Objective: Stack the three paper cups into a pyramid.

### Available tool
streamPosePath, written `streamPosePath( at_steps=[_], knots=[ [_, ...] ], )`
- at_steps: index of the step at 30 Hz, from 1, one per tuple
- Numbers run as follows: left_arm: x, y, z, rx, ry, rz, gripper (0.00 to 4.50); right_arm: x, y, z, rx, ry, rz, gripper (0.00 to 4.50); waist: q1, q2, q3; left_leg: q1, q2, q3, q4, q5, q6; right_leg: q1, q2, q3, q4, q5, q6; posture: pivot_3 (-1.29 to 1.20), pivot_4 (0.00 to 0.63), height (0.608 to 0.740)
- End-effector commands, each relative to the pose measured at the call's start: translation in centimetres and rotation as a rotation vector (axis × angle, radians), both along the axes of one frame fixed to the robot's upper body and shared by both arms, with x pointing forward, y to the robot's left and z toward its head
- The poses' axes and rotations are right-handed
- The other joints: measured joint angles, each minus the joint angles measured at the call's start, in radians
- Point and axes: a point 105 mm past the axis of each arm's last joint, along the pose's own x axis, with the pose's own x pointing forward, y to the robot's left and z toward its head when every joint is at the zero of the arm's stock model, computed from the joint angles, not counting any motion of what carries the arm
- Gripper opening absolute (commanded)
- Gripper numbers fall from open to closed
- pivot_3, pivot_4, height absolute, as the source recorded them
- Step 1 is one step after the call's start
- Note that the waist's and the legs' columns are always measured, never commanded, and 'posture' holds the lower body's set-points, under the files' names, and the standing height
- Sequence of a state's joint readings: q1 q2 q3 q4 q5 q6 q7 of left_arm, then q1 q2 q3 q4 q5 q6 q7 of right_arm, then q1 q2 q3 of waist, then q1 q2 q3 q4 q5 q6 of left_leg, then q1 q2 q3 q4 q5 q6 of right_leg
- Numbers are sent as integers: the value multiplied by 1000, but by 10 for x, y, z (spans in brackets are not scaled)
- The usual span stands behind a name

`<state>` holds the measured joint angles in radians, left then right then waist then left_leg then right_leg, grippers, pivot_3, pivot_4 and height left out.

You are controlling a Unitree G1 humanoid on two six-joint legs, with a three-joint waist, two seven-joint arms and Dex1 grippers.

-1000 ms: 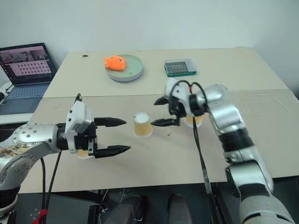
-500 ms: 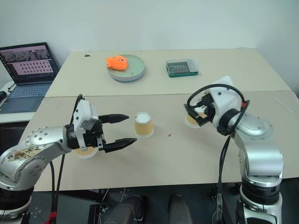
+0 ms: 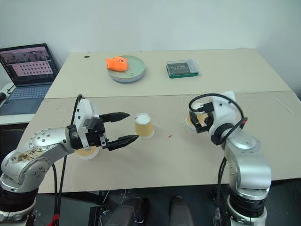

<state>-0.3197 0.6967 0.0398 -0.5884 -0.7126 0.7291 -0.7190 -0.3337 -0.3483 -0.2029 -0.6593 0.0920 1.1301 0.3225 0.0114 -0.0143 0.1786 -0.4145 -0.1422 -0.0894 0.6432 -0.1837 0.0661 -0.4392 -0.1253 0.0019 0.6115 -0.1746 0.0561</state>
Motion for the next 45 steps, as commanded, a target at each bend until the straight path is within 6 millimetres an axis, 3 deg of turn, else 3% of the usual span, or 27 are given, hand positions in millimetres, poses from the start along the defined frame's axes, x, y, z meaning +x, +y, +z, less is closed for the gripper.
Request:
streamPosePath(
  at_steps=[1,9,23,36,39,42,45],
  knots=[
    [-7,-3,10,0,-40,-28,4500,3,-2,-1,3,-39,-17,4476,0,0,0,0,0,0,0,0,0,0,0,0,0,0,0,0,150,740],
    [-7,-2,11,1,-40,-16,4500,18,-6,-10,22,-51,-47,4476,-6,0,0,2,1,3,0,0,0,0,2,3,0,0,0,0,150,740],
    [-8,0,14,4,-48,3,4500,53,-11,-5,85,-106,-64,4476,-10,0,0,4,2,7,0,0,1,0,2,6,1,1,0,0,150,740],
    [-9,3,13,7,-49,19,4500,65,-3,-8,113,-112,-34,4476,-15,0,0,4,2,8,-1,-1,1,0,3,8,1,1,-1,0,150,740],
    [-10,3,13,7,-49,20,4500,65,-1,-7,116,-117,-23,3835,-15,0,0,4,2,8,-1,-1,1,0,3,8,1,1,-1,0,150,740],
    [-10,3,12,7,-47,20,4500,65,0,-5,117,-122,-15,2711,-15,0,0,4,2,8,-1,-1,1,0,3,8,1,1,-1,0,150,740],
    [-10,3,13,6,-46,18,4500,65,4,-2,121,-129,2,2534,-16,0,0,4,2,8,-1,-1,1,0,3,8,1,1,-1,0,150,740]
  ],
)
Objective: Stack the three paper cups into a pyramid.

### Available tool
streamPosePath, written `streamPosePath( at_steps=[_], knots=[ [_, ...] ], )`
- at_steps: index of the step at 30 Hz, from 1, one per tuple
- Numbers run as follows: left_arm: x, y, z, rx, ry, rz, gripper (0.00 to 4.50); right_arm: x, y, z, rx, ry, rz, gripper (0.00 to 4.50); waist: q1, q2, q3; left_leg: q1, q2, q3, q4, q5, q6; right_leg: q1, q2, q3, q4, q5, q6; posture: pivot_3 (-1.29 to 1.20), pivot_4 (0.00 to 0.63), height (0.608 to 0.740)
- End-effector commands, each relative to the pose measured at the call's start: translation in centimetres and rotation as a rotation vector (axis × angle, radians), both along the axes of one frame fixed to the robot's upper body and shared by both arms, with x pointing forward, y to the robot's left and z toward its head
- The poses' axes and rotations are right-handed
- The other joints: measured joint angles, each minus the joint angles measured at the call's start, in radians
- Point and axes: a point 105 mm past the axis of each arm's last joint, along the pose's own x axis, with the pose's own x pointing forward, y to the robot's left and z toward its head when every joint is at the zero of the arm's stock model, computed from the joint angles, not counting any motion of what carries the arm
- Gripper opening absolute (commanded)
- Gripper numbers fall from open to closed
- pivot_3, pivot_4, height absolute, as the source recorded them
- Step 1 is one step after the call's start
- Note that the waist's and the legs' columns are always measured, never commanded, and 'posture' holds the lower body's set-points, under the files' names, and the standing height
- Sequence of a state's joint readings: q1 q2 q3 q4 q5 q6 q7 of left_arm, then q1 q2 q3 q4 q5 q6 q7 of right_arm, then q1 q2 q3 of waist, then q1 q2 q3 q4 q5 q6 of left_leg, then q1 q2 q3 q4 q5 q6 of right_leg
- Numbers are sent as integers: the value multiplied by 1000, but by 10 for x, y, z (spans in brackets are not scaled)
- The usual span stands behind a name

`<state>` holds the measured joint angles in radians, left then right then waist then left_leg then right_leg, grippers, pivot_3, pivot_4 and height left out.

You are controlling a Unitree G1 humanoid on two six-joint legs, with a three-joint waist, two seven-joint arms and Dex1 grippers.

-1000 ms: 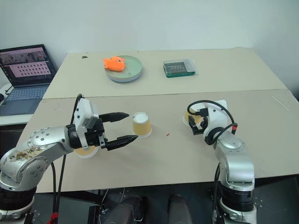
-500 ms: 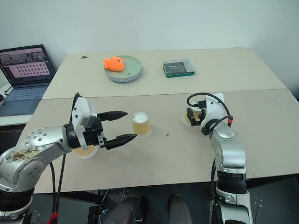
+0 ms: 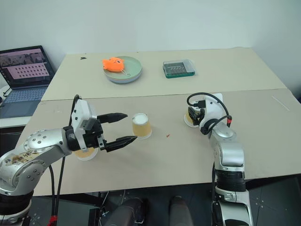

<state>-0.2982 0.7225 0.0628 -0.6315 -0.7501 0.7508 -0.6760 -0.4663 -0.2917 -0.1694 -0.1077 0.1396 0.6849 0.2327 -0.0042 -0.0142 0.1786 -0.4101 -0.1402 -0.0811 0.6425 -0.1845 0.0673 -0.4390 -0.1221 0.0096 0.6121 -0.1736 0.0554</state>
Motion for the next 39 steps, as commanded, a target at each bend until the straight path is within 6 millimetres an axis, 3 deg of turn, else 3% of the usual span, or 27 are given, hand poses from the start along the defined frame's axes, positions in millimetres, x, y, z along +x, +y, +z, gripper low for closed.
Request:
streamPosePath(
  at_steps=[1,4,11,14,18,27,39],
  knots=[
    [-5,0,11,-1,-45,-7,4500,1,8,27,2,-102,30,2534,-1,0,0,0,0,0,0,0,0,0,0,0,0,0,0,0,150,740],
    [-6,-2,11,0,-44,-11,4500,-3,15,40,13,-136,98,2534,-2,0,0,0,0,0,0,0,0,0,0,0,0,0,0,0,150,740],
    [-6,-4,11,-1,-38,-23,4500,-28,37,58,-39,-125,490,2534,-5,0,0,0,0,0,0,-1,1,1,0,0,-1,0,1,0,150,740],
    [-5,-5,12,0,-37,-32,4500,-41,49,51,-74,-58,708,2534,-6,0,0,0,0,1,0,-1,1,1,0,0,-1,0,1,0,150,740],
    [-4,-5,13,1,-39,-34,4500,-49,62,30,-115,28,868,2534,-10,-1,0,1,1,1,0,-1,2,2,0,0,-2,0,1,0,150,740],
    [-7,-2,15,9,-41,-29,4500,-34,90,6,-216,65,996,2534,-8,-1,0,1,2,3,0,-1,2,1,0,1,-1,0,1,0,150,740],
    [-8,1,15,13,-46,-4,4500,-16,106,9,-257,18,1025,2534,-8,-2,0,1,1,3,0,-1,2,1,0,2,-1,1,1,0,150,740]
  ],
)
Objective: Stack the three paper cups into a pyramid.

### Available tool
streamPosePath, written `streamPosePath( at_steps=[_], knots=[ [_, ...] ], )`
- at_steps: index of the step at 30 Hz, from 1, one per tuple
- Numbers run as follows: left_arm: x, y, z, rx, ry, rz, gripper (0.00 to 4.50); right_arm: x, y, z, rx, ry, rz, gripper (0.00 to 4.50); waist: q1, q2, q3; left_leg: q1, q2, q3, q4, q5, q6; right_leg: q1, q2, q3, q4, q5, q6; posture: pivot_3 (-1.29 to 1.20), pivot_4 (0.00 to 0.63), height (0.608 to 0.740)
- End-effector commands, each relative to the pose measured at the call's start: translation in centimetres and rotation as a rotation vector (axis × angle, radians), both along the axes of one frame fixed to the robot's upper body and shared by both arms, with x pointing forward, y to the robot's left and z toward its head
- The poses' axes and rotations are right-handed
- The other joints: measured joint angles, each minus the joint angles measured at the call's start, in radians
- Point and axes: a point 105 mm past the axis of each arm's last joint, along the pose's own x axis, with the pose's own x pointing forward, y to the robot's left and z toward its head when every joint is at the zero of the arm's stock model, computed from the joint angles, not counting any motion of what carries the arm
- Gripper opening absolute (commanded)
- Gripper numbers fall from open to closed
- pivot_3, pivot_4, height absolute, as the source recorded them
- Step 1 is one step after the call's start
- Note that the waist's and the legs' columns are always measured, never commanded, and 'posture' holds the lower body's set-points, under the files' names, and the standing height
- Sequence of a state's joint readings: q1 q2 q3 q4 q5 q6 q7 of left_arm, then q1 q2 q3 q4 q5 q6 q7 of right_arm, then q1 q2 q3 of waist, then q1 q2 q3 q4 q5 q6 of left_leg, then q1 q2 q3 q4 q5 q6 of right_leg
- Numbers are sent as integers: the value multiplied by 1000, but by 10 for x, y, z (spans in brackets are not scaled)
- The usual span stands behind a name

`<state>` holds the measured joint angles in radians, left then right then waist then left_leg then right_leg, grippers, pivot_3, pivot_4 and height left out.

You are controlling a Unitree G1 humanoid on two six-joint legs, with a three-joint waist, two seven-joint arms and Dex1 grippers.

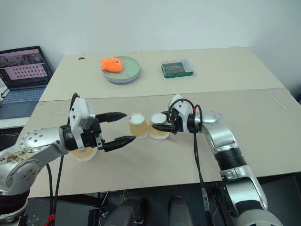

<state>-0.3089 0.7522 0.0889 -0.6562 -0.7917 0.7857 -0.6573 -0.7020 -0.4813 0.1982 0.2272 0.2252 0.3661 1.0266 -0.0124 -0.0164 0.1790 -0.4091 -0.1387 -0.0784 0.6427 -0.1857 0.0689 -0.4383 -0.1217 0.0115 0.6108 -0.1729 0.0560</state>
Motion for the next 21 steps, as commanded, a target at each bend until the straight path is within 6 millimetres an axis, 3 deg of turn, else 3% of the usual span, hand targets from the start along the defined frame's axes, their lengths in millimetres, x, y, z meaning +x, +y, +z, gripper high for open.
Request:
streamPosePath(
  at_steps=[1,5,7,10,21],
  knots=[
    [-5,-1,9,0,-43,-8,4500,2,4,11,-2,-53,24,2534,0,0,0,0,0,0,0,0,0,0,0,0,0,0,0,0,150,740],
    [-6,0,8,-2,-41,-4,4500,4,8,9,-8,-58,33,2534,-2,0,0,1,0,0,0,0,0,0,0,0,0,0,0,0,150,740],
    [-6,0,8,-2,-41,-5,4500,5,8,9,-7,-55,27,3504,-2,0,0,1,0,0,0,0,0,0,1,0,0,0,0,0,150,740],
    [-6,1,7,-1,-42,-5,4500,5,7,9,-11,-59,25,4485,-1,0,0,1,0,0,0,0,-1,0,1,0,0,0,0,0,150,740],
    [-5,-1,6,-4,-40,-15,4500,-6,-6,42,22,-108,37,4485,0,0,0,0,0,0,0,-1,-1,0,0,0,0,0,0,0,150,740]
  ],
)
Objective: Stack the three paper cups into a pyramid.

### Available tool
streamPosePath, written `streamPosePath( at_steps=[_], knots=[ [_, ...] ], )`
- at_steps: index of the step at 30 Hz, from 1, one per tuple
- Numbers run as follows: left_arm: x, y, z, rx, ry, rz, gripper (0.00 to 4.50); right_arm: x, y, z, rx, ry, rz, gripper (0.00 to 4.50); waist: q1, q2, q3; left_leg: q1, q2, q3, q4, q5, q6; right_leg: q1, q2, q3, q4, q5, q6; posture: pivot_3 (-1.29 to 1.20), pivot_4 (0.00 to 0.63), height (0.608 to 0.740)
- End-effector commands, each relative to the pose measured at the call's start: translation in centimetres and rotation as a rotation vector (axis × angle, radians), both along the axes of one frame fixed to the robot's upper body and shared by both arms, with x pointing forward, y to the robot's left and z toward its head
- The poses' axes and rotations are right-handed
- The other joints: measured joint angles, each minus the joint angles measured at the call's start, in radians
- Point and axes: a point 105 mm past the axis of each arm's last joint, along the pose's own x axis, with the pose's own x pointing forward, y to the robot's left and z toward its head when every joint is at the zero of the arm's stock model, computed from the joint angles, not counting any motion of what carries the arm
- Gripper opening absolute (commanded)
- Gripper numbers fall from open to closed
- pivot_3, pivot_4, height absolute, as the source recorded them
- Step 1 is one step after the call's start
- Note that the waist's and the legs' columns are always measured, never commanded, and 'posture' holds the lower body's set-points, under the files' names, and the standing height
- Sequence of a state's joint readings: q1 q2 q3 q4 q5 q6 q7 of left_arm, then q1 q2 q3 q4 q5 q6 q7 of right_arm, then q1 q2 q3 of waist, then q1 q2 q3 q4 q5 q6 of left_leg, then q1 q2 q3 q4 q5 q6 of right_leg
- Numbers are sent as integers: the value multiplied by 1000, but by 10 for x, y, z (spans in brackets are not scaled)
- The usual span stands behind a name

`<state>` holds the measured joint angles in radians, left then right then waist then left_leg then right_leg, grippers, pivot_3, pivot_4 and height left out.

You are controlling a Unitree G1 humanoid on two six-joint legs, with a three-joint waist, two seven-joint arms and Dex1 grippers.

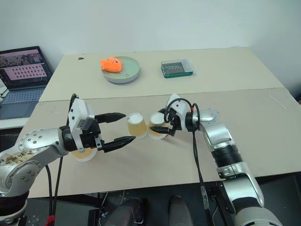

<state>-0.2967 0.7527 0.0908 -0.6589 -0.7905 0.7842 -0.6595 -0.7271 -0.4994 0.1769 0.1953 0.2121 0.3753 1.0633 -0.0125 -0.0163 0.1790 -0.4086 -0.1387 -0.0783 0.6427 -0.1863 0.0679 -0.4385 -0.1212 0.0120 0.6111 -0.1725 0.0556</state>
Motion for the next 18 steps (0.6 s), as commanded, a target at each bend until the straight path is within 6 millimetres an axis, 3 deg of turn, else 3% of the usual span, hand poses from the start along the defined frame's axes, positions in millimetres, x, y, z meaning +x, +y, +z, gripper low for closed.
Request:
streamPosePath(
  at_steps=[1,5,11,14,16,18],
  knots=[
    [-4,-2,8,-5,-48,-17,4500,-8,-6,32,42,-74,14,4485,0,0,0,0,0,0,0,0,0,0,0,0,0,0,0,0,150,740],
    [-3,-2,9,-4,-50,-15,4500,-22,-13,52,58,-100,30,4485,1,0,0,-1,0,0,0,0,0,0,0,0,0,0,0,0,150,740],
    [0,1,9,1,-55,13,4500,-43,-19,65,51,-110,35,4485,1,0,0,-1,0,0,0,0,0,0,0,0,0,0,0,0,150,740],
    [21,20,28,-128,-143,292,4500,-68,-32,63,-21,-92,73,4485,10,0,0,-1,0,0,0,-1,0,0,-1,0,0,0,0,0,150,740],
    [29,35,40,-219,-205,492,4500,-71,-38,63,-37,-82,56,4485,20,-2,1,-2,0,0,0,-1,1,0,-2,-1,-1,0,1,0,150,740],
    [25,48,46,-276,-271,675,4500,-69,-44,62,-41,-76,22,4485,19,-3,0,-2,0,1,1,-1,1,0,-2,0,-2,0,2,0,150,740]
  ],
)
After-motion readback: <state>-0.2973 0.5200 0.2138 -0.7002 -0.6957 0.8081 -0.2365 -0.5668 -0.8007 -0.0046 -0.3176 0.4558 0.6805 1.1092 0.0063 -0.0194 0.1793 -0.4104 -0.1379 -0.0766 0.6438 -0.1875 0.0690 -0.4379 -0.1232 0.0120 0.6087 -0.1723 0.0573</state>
